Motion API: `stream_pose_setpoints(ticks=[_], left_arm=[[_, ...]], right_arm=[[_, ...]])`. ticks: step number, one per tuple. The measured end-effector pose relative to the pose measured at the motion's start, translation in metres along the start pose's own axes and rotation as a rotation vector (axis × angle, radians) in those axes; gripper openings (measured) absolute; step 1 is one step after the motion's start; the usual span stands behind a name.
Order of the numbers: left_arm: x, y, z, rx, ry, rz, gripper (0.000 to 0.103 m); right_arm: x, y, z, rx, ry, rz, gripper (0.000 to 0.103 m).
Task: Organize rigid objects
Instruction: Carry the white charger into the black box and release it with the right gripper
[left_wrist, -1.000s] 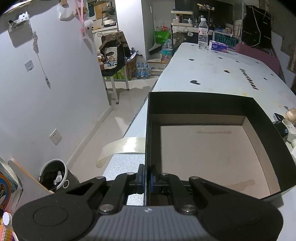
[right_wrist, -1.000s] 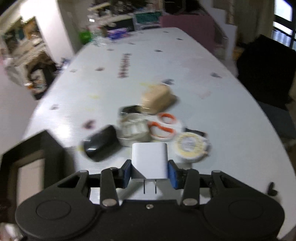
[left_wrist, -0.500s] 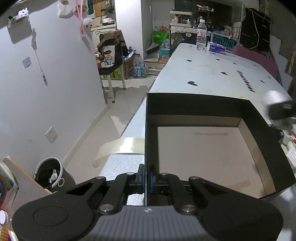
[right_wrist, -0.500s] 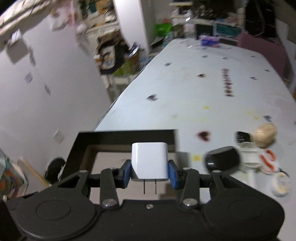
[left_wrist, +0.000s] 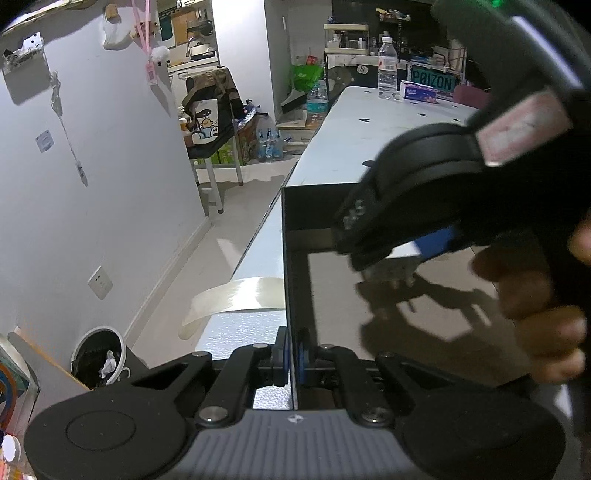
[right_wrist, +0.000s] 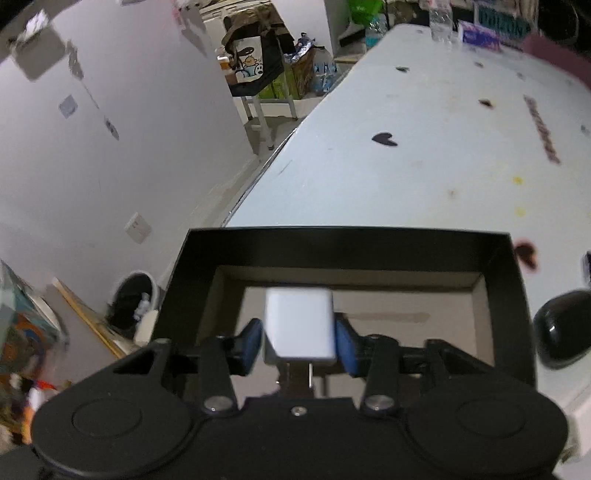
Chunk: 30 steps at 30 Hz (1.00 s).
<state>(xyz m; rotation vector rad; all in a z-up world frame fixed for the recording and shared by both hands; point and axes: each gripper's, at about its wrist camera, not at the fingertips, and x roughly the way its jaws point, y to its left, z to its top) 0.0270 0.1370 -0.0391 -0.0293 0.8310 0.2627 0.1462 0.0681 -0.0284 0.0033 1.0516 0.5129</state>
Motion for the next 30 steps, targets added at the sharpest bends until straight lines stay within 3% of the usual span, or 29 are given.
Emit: stream_pose_setpoints(ticks=[2, 5, 6, 12, 21, 30], left_arm=[[0.000, 0.000, 0.000, -0.001, 0.001, -0.002, 0.004], [-0.001, 0.000, 0.000, 0.003, 0.001, -0.002, 0.004], [-0.001, 0.000, 0.000, 0.005, 0.001, -0.002, 0.004], [-0.002, -0.003, 0.000, 0.007, 0.001, 0.004, 0.004], [-0.002, -0.005, 0.000, 0.009, -0.003, 0.009, 0.003], [-0.002, -0.003, -0.001, 0.002, -0.004, 0.001, 0.004]], right_arm=[[-0.007, -0.007, -0.001, 0.017, -0.011, 0.023, 0.059], [-0.016, -0.021, -0.006, 0.043, 0.010, 0.050, 0.044], [-0.015, -0.026, -0.007, 0.058, 0.027, 0.064, 0.033], [-0.008, -0.025, -0.004, 0.057, 0.017, 0.137, 0.020], [0.009, 0.003, 0.005, 0.000, -0.040, 0.177, 0.015], [-0.012, -0.012, 0.005, 0.037, -0.036, 0.195, 0.014]])
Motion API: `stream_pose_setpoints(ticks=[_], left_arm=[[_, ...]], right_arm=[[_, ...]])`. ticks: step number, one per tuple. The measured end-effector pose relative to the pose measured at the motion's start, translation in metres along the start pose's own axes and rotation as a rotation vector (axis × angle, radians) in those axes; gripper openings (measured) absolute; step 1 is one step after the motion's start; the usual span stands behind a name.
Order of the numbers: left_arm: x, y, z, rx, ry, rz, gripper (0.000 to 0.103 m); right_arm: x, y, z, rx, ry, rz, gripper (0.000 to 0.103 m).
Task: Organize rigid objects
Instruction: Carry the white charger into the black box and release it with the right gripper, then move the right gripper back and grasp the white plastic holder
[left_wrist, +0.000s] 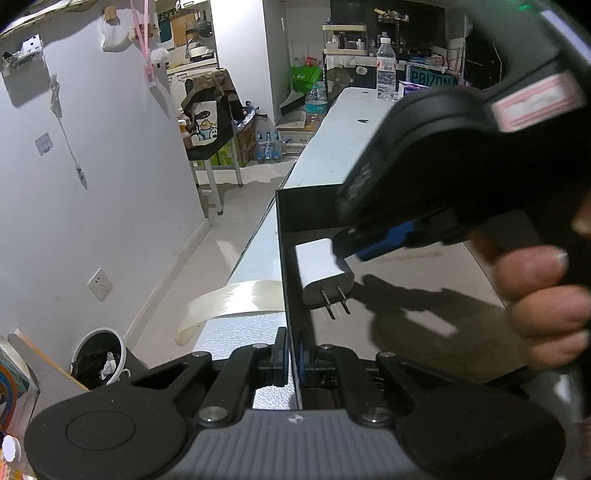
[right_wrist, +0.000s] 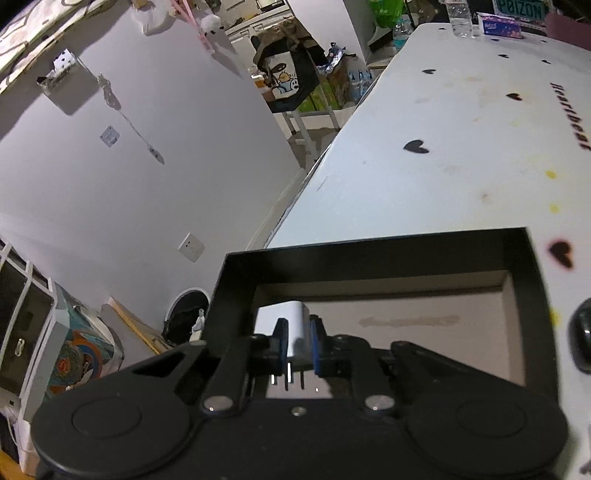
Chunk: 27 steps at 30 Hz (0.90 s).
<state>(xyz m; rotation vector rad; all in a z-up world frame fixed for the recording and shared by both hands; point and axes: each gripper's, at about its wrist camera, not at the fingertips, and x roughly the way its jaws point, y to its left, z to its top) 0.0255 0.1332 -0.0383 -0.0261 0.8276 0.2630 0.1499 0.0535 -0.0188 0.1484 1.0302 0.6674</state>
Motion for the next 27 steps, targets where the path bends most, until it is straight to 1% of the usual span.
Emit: stream_pose_setpoints(ticks=[3, 8, 11, 14, 16, 17, 19, 20, 21, 22, 24, 25, 27], left_arm=[[0.000, 0.001, 0.000, -0.003, 0.000, -0.002, 0.004], [0.000, 0.004, 0.000, -0.010, 0.000, -0.004, 0.004], [0.000, 0.005, 0.000, -0.012, 0.001, -0.005, 0.004], [0.000, 0.005, 0.000, -0.013, 0.001, -0.005, 0.004], [0.000, 0.005, 0.001, -0.013, 0.001, -0.005, 0.004], [0.000, 0.006, 0.001, -0.013, 0.002, -0.004, 0.004], [0.000, 0.006, 0.001, -0.012, 0.002, -0.004, 0.004], [0.000, 0.006, 0.001, -0.012, 0.002, -0.004, 0.004], [0.000, 0.006, 0.001, -0.011, 0.002, -0.003, 0.004], [0.000, 0.006, 0.001, -0.011, 0.002, -0.003, 0.004], [0.000, 0.006, 0.001, -0.011, 0.002, -0.002, 0.004], [0.000, 0.006, 0.000, -0.011, 0.002, -0.002, 0.004], [0.000, 0.006, 0.000, -0.010, 0.002, -0.002, 0.004]], right_arm=[[-0.016, 0.000, -0.002, -0.003, -0.002, 0.001, 0.016], [-0.044, -0.007, -0.013, -0.007, -0.011, -0.002, 0.016], [-0.062, -0.014, -0.018, -0.008, -0.029, 0.000, 0.020], [-0.078, -0.020, -0.023, 0.002, -0.058, -0.003, 0.031], [-0.089, -0.024, -0.027, 0.003, -0.089, -0.020, 0.050], [-0.093, -0.025, -0.028, 0.001, -0.101, -0.028, 0.054], [-0.102, -0.027, -0.030, -0.011, -0.129, -0.041, 0.067], [-0.106, -0.028, -0.031, -0.015, -0.140, -0.042, 0.071], [-0.110, -0.028, -0.032, -0.017, -0.150, -0.046, 0.080], [-0.114, -0.029, -0.033, -0.022, -0.165, -0.055, 0.087], [-0.119, -0.030, -0.034, -0.031, -0.193, -0.103, 0.094], [-0.123, -0.032, -0.035, -0.040, -0.212, -0.136, 0.094], [-0.129, -0.037, -0.037, -0.056, -0.245, -0.173, 0.096]])
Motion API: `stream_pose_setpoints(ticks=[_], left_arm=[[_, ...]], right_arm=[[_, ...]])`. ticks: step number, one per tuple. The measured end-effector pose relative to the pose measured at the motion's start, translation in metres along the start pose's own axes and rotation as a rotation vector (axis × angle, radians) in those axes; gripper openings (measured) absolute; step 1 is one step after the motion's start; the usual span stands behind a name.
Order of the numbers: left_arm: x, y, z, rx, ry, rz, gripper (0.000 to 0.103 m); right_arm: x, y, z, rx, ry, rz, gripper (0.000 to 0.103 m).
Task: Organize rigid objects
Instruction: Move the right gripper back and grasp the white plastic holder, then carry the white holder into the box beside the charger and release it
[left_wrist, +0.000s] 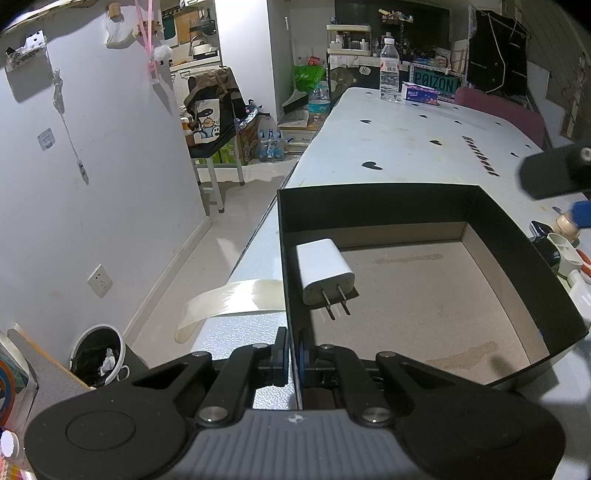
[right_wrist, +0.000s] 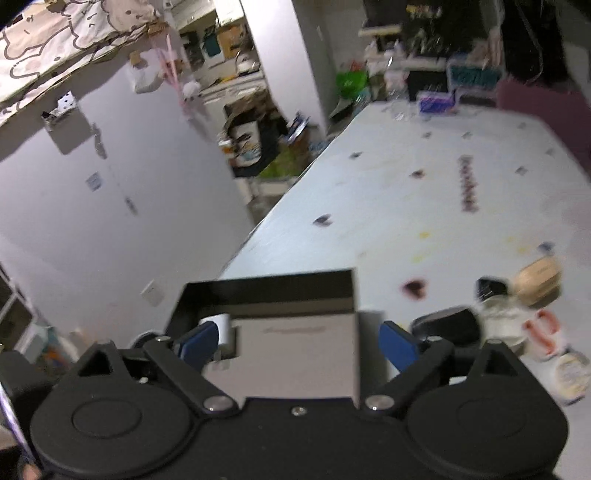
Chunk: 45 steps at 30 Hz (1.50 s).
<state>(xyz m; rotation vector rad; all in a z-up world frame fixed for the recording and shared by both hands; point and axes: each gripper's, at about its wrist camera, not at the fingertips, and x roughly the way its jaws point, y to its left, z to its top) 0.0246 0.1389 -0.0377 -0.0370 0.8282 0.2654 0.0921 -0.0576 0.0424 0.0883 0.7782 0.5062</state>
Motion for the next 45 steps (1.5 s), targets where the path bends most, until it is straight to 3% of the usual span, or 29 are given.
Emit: stream_pose_setpoints(ticks=[8, 15, 22, 26, 34, 45], left_arm=[[0.000, 0.000, 0.000, 0.001, 0.000, 0.001, 0.004], [0.000, -0.001, 0.000, 0.001, 0.000, 0.001, 0.004], [0.000, -0.002, 0.000, 0.003, 0.000, 0.003, 0.004], [0.000, -0.002, 0.000, 0.003, 0.000, 0.003, 0.004], [-0.002, -0.001, 0.000, 0.002, -0.003, 0.005, 0.004], [-0.001, -0.002, 0.000, 0.004, -0.003, 0.007, 0.004]], right_arm=[[-0.007, -0.056, 0.006, 0.087, -0.037, -0.124, 0.098], [0.014, -0.121, 0.005, 0.212, 0.016, -0.257, 0.097], [0.042, -0.173, -0.007, 0.345, 0.135, -0.328, 0.066], [0.055, -0.173, -0.012, 0.300, 0.171, -0.335, 0.052], [0.071, -0.152, -0.008, 0.152, 0.178, -0.350, 0.051], [0.079, -0.148, -0.003, 0.103, 0.192, -0.397, 0.048]])
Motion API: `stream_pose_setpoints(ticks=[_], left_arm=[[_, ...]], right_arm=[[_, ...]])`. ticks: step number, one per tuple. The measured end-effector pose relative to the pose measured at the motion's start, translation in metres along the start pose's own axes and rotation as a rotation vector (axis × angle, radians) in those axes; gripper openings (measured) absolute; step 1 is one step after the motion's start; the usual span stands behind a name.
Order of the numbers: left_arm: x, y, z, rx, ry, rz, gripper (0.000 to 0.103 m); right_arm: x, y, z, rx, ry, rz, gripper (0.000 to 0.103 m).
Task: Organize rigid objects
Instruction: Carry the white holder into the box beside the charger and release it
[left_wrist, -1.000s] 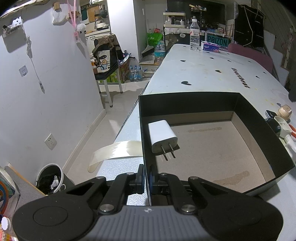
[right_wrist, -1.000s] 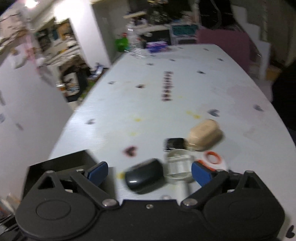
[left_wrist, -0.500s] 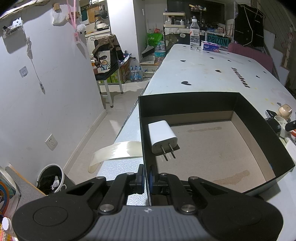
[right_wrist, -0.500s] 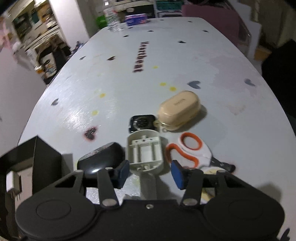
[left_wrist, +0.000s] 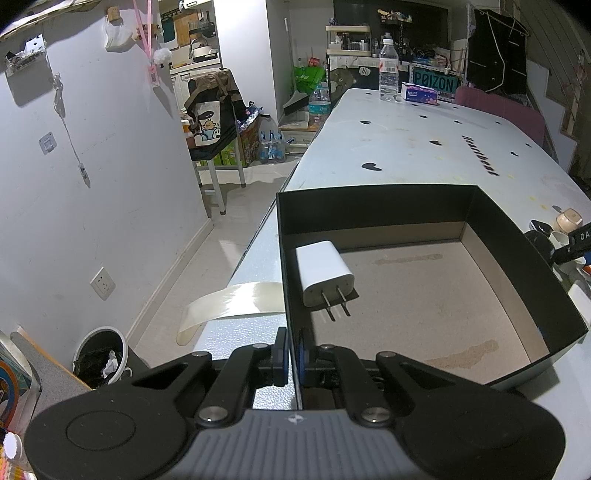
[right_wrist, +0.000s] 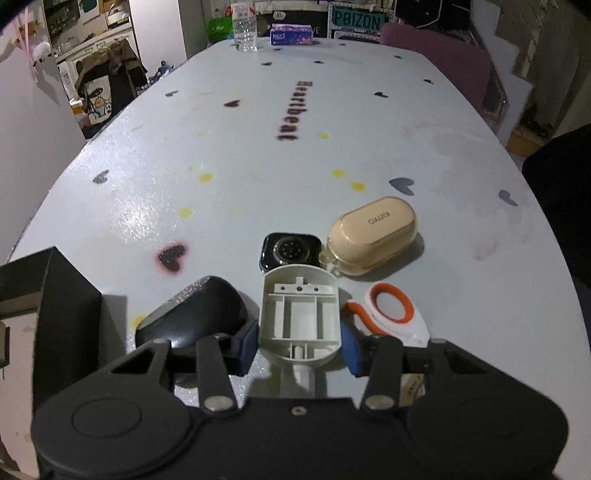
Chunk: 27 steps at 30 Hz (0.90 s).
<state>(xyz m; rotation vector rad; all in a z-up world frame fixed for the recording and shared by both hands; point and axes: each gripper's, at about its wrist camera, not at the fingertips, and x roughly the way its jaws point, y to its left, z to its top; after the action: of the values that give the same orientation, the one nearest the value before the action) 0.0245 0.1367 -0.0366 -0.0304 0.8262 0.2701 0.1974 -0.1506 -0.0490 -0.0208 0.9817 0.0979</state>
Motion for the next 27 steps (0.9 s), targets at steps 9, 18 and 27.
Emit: stream_pose_setpoints(ticks=[9, 18, 27], left_arm=[[0.000, 0.000, 0.000, -0.001, 0.000, 0.000, 0.004], [-0.002, -0.001, 0.001, -0.002, -0.001, 0.001, 0.004], [-0.003, 0.000, 0.001, -0.012, -0.001, -0.011, 0.005]], right_arm=[[-0.067, -0.001, 0.005, 0.053, -0.204, 0.141, 0.047], [-0.111, 0.067, 0.000, -0.092, -0.242, 0.381, 0.047], [-0.063, 0.180, -0.015, -0.334, -0.053, 0.333, 0.047]])
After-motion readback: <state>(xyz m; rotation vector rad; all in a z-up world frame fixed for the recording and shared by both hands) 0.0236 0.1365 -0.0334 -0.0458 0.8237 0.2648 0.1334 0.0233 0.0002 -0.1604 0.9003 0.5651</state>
